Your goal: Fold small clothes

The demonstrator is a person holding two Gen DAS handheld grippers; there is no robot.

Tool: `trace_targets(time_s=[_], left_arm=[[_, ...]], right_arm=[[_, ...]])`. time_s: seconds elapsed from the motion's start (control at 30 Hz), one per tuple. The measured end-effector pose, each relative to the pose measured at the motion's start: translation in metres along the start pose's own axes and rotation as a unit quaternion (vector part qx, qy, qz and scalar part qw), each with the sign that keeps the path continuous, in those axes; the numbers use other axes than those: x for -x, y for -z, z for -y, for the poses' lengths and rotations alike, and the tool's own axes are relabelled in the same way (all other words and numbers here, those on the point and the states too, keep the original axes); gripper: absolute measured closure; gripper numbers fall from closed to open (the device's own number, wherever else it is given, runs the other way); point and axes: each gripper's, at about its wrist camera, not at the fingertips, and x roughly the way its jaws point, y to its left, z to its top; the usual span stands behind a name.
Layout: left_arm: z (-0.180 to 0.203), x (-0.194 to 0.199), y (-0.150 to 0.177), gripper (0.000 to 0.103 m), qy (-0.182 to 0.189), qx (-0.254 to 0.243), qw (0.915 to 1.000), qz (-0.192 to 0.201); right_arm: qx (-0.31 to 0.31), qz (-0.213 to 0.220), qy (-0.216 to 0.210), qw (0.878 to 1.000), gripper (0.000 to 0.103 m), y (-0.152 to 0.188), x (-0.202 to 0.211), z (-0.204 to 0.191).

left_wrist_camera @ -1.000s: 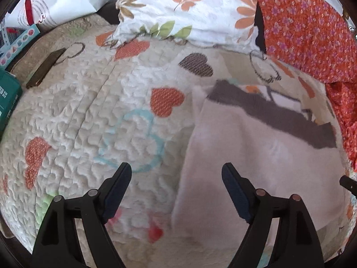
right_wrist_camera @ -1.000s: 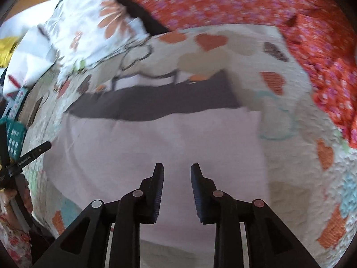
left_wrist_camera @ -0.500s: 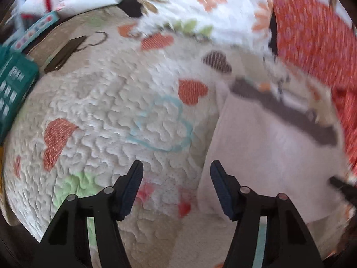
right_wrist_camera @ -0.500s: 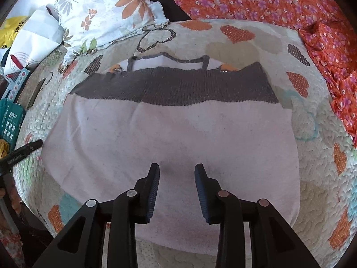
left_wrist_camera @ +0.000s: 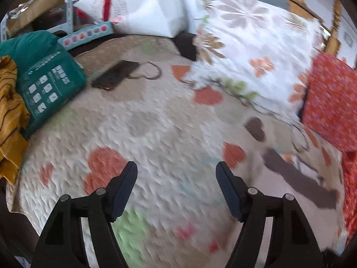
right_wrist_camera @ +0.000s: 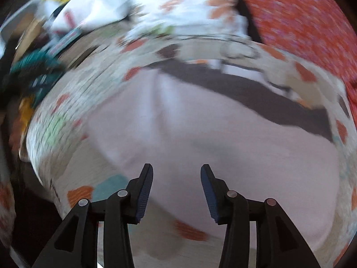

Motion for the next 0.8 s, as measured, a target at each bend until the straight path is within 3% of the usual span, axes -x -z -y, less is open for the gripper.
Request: trace_targets(time_s=[0.1,0.23,0.37,0.53,0.6,0.63,0.8], left_arm=[[-0.023,-0.007,-0.012,0.031,0.010,0.045,0.9989,-0.009],[-0.040,-0.005,-0.017,0.031,0.030,0.076,0.9965,-0.018],[-0.058,0.000,-0.020,0.031,0.036,0.099,0.9943,-0.019],[-0.087,0.004,-0.021,0.031,0.037,0.150,0.9877,-0.020],[-0.092,0.005,-0.021,0.031,0.034,0.158,0.9866,-0.019],[-0.092,0.005,-0.020,0.031,0.033,0.159,0.9866,-0.020],[-0.075,0.005,-0.014,0.031,0.039,0.141,0.9890,-0.024]], right_arm=[[0.052,0.013,-0.004,0.999,0.048,-0.008,-0.012,-0.046],[0.140,0.021,0.030,0.989,0.045,-0.011,-0.031,-0.103],[0.230,0.025,0.108,0.967,0.043,-0.012,-0.061,-0.142],[0.233,0.028,0.153,0.960,0.046,-0.027,-0.090,-0.153],[0.212,0.021,0.158,0.964,0.068,-0.039,-0.096,-0.149],[0.185,0.012,0.155,0.970,0.088,-0.047,-0.098,-0.143],[0.066,0.029,0.090,0.993,0.094,-0.068,-0.061,-0.098]])
